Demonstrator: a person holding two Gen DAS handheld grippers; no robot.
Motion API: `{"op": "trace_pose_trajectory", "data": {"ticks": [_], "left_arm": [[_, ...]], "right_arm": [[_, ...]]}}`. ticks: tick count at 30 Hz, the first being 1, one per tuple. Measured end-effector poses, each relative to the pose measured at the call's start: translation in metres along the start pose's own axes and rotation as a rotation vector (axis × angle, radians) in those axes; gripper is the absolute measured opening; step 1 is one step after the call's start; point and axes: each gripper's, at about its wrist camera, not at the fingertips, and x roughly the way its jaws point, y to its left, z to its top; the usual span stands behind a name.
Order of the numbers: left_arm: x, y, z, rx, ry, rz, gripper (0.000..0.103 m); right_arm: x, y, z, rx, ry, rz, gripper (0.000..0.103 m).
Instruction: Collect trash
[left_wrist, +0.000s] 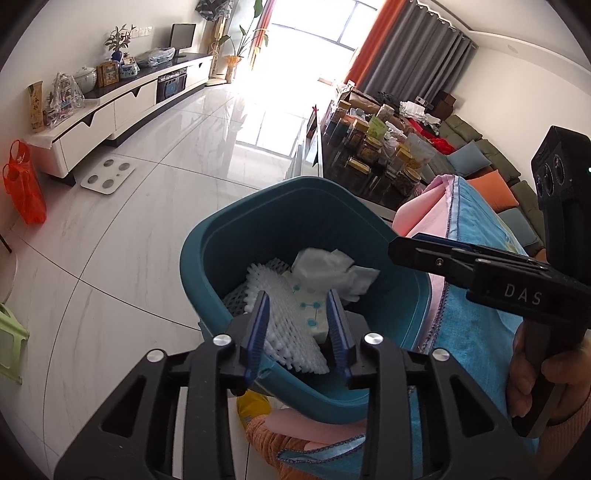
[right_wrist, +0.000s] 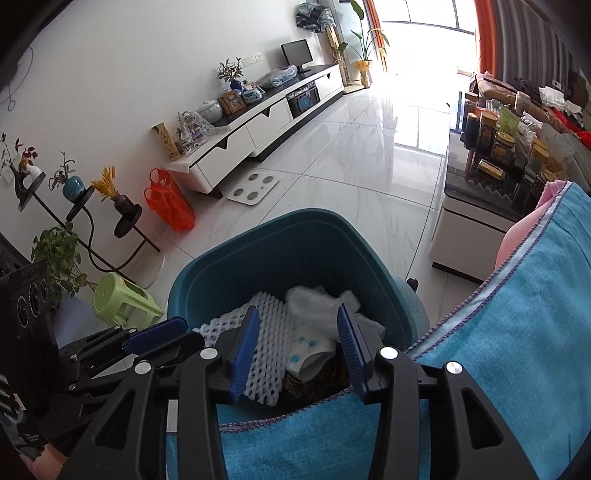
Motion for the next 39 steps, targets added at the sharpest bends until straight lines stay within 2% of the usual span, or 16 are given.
{"op": "trace_pose_trajectory", "data": {"ticks": [5,9,10,15,17,19,23,25,29,33,39], "left_arm": [[-0.016,-0.003,-0.004,0.026,-0.047,0.003,0.051],[-0.032,-0.007,-0.008,0.049,-0.083,-0.003,0.059],[-0.035,-0.008,-0.009,0.054,-0.093,-0.002,0.067],[-0.059,-0.020,-0.016,0.096,-0.163,-0.012,0.086],[-0.066,-0.027,-0.020,0.115,-0.181,-0.027,0.098],[-0.074,-0.036,-0.025,0.142,-0.201,-0.033,0.098],[-0.088,-0.059,-0.041,0.189,-0.260,-0.027,0.098],[-0.096,-0.072,-0.050,0.200,-0.285,-0.036,0.098],[-0.106,-0.096,-0.065,0.210,-0.336,-0.065,0.098],[-0.111,-0.125,-0.075,0.227,-0.377,-0.094,0.098],[-0.113,-0.174,-0.084,0.310,-0.428,-0.104,0.098]], "right_arm": [[-0.016,-0.002,-0.009,-0.003,-0.045,0.010,0.043],[-0.038,-0.005,-0.020,-0.008,-0.098,0.014,0.043],[-0.045,-0.006,-0.022,-0.011,-0.111,0.015,0.044],[-0.083,-0.011,-0.043,-0.013,-0.205,-0.002,0.053],[-0.099,-0.013,-0.053,-0.016,-0.252,-0.023,0.062],[-0.115,-0.014,-0.065,-0.030,-0.297,-0.056,0.067],[-0.146,-0.021,-0.096,-0.013,-0.395,-0.110,0.089],[-0.159,-0.024,-0.112,-0.006,-0.436,-0.163,0.096],[-0.185,-0.030,-0.145,0.003,-0.511,-0.267,0.096],[-0.213,-0.047,-0.174,0.067,-0.577,-0.339,0.096],[-0.243,-0.068,-0.208,0.140,-0.639,-0.468,0.096]]}}
